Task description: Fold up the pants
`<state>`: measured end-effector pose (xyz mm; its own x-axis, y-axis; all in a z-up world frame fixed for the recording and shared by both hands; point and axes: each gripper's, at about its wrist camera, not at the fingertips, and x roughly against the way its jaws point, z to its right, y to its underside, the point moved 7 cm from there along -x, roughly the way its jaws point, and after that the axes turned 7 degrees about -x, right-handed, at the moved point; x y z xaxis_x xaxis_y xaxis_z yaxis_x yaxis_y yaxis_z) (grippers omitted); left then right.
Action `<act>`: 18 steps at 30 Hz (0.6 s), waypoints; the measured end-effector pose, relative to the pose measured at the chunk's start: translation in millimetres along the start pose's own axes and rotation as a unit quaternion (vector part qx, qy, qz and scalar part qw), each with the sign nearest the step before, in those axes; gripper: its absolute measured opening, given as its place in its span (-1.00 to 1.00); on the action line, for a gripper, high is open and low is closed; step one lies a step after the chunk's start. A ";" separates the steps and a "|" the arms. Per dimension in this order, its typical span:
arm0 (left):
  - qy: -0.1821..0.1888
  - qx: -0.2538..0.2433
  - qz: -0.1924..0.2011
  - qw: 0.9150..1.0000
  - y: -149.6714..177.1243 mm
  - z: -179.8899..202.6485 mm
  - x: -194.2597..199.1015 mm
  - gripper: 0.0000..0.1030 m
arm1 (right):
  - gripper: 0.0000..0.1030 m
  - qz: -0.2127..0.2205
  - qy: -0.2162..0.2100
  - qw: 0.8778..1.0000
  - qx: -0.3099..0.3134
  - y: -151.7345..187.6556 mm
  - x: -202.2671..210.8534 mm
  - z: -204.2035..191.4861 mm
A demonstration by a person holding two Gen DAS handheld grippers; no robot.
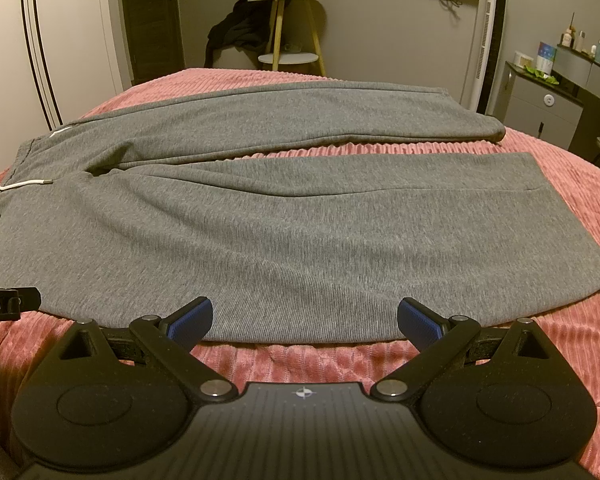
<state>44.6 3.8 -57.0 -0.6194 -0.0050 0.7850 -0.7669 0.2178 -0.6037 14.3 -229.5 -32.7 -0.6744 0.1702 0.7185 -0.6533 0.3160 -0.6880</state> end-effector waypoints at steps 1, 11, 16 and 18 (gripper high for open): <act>0.000 0.000 0.000 1.000 0.1 0.1 0.0 1.00 | 0.92 0.000 0.000 1.000 0.000 0.0 0.0 -0.1; 0.000 0.000 0.000 1.000 0.3 1.0 0.2 1.00 | 0.92 -0.001 -0.001 1.000 -0.003 -0.1 -0.8 -0.3; 0.000 -0.001 0.000 1.000 0.5 1.5 0.2 1.00 | 0.92 -0.002 -0.002 1.000 -0.004 -0.1 -1.1 -0.1; 0.000 -0.001 -0.001 1.000 0.8 1.7 0.1 1.00 | 0.92 -0.002 -0.002 1.000 -0.004 -0.1 -1.3 -0.9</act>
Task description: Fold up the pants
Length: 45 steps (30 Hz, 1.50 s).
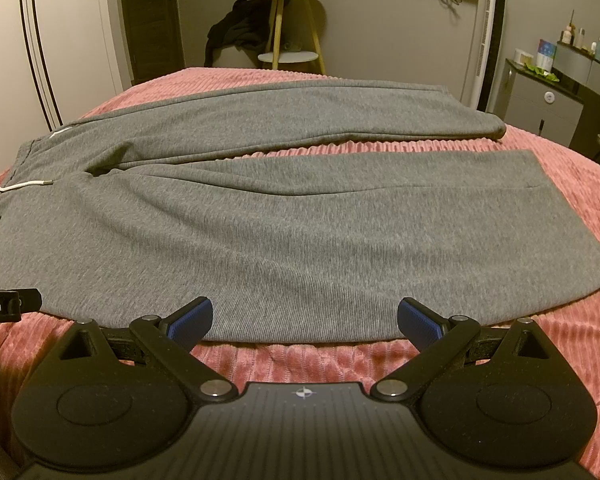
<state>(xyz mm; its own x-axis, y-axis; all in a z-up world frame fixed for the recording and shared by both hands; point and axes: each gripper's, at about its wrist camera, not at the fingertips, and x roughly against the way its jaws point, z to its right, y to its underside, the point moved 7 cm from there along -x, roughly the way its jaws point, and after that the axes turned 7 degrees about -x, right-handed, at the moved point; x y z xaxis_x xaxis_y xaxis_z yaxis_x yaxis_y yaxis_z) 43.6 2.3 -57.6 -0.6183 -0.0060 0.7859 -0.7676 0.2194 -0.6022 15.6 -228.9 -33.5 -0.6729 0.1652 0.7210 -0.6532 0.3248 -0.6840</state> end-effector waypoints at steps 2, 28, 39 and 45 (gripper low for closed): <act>0.000 0.001 0.000 1.000 -0.3 -0.5 0.0 1.00 | 0.92 0.000 0.000 1.000 0.000 0.2 -0.5 0.9; 0.006 0.004 -0.007 1.000 -3.4 0.0 1.3 1.00 | 0.92 -0.023 -0.024 0.999 -0.028 -2.4 -5.9 10.6; -0.018 0.078 -0.033 0.996 -47.4 -33.1 -25.4 1.00 | 0.92 -0.070 0.036 0.990 -0.116 -34.5 -59.3 88.9; -0.077 0.155 -0.001 0.985 -108.8 -58.3 -54.0 1.00 | 0.93 -0.137 0.058 0.979 -0.138 -23.6 -104.5 117.5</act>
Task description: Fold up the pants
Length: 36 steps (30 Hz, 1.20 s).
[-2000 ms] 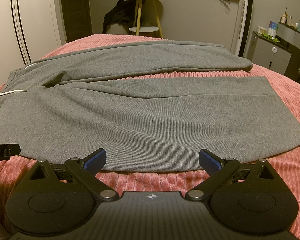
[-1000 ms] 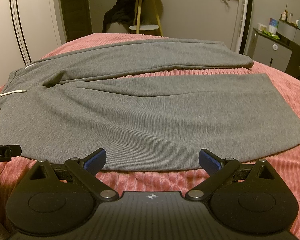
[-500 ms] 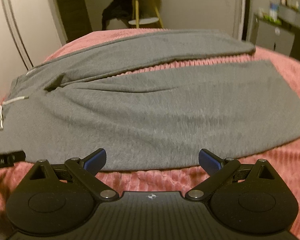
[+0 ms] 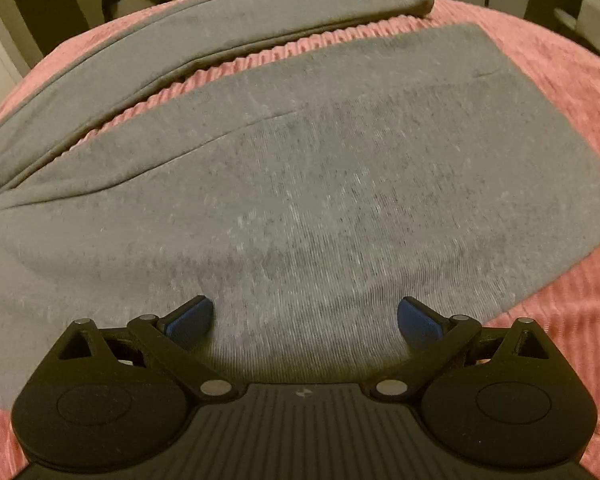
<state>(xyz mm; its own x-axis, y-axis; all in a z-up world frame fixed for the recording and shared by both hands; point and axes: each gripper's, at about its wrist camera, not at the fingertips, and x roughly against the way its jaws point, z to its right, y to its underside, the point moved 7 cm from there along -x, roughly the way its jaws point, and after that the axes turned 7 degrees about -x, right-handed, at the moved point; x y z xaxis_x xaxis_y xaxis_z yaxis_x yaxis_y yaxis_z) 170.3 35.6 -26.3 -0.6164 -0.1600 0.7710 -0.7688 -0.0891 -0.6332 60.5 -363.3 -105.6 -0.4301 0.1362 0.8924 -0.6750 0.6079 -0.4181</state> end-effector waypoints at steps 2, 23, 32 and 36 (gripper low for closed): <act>-0.018 0.029 0.016 0.999 -18.8 0.6 -14.4 1.00 | 0.93 -0.003 0.000 1.000 -0.009 -3.3 -3.7 1.9; -0.126 0.094 0.126 0.979 -34.0 -36.2 -124.3 1.00 | 0.54 0.118 0.026 0.983 -0.134 -343.4 -113.7 -141.7; -0.136 0.099 0.132 0.977 -31.7 -36.0 -128.6 1.00 | 0.30 0.117 0.123 0.962 -0.214 -378.8 -186.7 -135.6; -0.126 0.107 0.129 0.978 -31.6 -38.5 -129.6 1.00 | -0.91 0.144 0.107 0.962 -0.209 -373.9 -177.3 -125.8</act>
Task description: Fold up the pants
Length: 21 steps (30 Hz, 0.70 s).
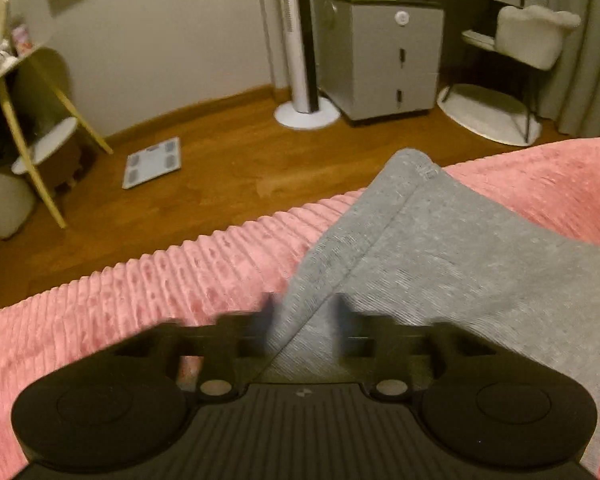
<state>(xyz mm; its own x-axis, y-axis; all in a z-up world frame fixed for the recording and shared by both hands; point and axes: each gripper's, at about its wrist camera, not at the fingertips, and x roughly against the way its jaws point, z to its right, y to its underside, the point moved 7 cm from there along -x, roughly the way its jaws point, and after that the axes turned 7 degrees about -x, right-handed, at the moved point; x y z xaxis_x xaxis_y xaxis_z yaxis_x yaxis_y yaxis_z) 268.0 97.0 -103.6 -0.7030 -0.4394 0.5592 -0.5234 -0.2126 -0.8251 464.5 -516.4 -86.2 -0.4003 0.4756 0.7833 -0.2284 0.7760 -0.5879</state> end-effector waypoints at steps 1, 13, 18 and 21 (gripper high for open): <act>0.002 0.002 -0.001 1.000 -0.1 -0.6 -0.4 1.00 | -0.92 -0.007 -0.024 1.000 -0.011 0.3 7.9 6.7; 0.048 0.062 0.025 0.997 -17.9 -21.9 28.1 1.00 | -0.94 0.086 -0.168 0.976 -0.109 102.0 210.6 250.9; 0.155 0.099 0.078 0.980 -48.8 -31.1 55.9 1.00 | -0.95 0.009 -0.125 0.978 -0.165 157.0 174.6 340.9; 0.254 0.149 0.008 0.956 -60.0 -26.9 37.8 1.00 | -0.79 0.011 -0.148 0.971 -0.187 141.5 178.5 351.4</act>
<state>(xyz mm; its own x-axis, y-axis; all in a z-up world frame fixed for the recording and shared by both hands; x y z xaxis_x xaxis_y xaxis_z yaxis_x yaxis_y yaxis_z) 259.8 116.7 -30.8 -0.8924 0.0199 0.4508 -0.4038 -0.4812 -0.7781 48.9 -467.2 -100.6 -0.6513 0.3964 0.6470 0.0994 0.8899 -0.4452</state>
